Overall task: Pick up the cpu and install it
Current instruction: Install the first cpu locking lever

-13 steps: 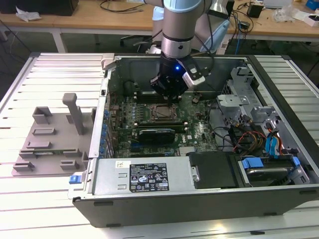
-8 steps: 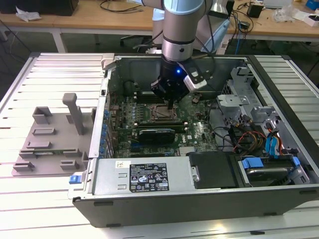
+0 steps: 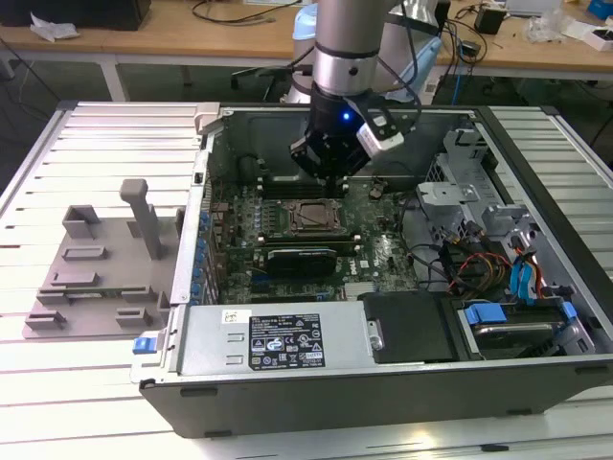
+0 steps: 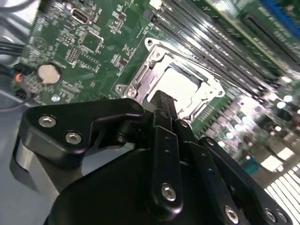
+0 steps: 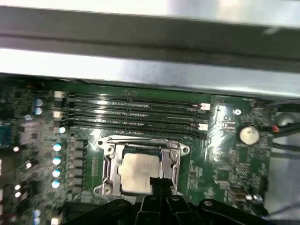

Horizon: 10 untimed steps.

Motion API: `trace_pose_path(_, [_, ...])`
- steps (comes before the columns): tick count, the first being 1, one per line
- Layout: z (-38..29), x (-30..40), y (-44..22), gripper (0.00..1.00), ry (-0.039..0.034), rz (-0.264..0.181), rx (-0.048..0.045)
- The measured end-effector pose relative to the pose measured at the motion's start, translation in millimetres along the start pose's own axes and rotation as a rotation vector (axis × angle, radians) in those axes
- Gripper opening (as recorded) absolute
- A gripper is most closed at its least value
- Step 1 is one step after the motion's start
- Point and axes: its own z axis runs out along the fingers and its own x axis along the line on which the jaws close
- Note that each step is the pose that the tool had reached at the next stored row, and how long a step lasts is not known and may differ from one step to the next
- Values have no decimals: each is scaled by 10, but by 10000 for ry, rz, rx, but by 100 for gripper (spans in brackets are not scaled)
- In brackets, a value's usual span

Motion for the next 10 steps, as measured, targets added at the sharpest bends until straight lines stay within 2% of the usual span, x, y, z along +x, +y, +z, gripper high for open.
trace_pose_path(1, [-126, 1, -9, 11, 3, 0, 31])
trace_pose_path(2, [-161, 1, -11, 11, 2, 0, 34])
trace_pose_path(10, [-169, 2, -11, 11, 2, 0, 34])
